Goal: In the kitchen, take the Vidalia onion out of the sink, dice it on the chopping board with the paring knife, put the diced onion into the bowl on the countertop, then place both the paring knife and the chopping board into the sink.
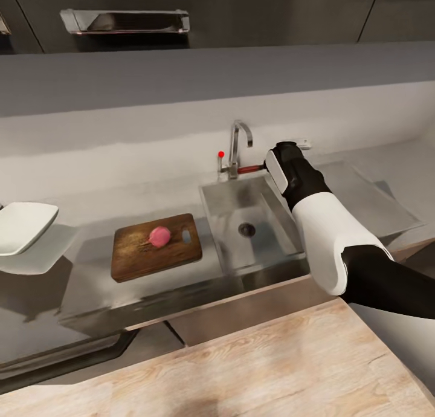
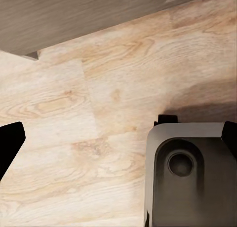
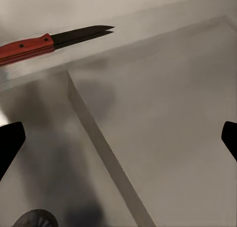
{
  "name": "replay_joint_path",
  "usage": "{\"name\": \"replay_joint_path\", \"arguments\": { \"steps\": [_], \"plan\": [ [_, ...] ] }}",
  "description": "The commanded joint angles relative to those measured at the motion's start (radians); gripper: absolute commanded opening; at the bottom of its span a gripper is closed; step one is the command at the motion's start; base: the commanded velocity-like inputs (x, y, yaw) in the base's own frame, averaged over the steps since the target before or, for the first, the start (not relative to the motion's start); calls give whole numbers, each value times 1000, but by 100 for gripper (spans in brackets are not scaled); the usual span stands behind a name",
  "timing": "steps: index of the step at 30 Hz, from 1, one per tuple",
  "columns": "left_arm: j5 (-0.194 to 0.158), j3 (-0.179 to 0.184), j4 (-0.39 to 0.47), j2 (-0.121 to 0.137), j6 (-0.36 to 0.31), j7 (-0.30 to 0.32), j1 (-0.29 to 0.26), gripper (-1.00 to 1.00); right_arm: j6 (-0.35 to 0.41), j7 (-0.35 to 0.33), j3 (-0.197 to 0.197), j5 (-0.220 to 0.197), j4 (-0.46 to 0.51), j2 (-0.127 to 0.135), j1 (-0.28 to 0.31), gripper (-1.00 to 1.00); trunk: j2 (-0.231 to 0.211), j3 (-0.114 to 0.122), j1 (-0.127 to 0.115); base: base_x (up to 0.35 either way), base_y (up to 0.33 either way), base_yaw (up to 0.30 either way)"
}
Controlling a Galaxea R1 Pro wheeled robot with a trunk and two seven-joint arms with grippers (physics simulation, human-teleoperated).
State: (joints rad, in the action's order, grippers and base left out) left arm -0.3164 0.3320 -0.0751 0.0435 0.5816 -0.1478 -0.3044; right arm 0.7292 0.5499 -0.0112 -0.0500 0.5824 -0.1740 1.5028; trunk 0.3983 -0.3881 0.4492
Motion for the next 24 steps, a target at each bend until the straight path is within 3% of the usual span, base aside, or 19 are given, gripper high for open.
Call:
{"name": "replay_joint_path", "arguments": {
  "steps": [1,8,15,24],
  "plan": [
    [-3,9,-3,-1,5,-4,-2,100,3,3,-1,-6,1,0,1,100,2,-3,1,190,-7,0],
    [-3,9,-3,-1,4,-4,-2,100,2,-12,-1,-7,1,0,-1,100,2,-14,1,142,-2,0],
    [-3,9,-3,-1,4,-4,-1,100,1,-85,-1,-3,1,0,-1,100,2,-26,1,22,0,0],
    [-3,9,-3,-1,-7,-3,-1,100,1,-93,-3,-2,1,0,-1,100,2,-40,1,1,0,0]
  ]
}}
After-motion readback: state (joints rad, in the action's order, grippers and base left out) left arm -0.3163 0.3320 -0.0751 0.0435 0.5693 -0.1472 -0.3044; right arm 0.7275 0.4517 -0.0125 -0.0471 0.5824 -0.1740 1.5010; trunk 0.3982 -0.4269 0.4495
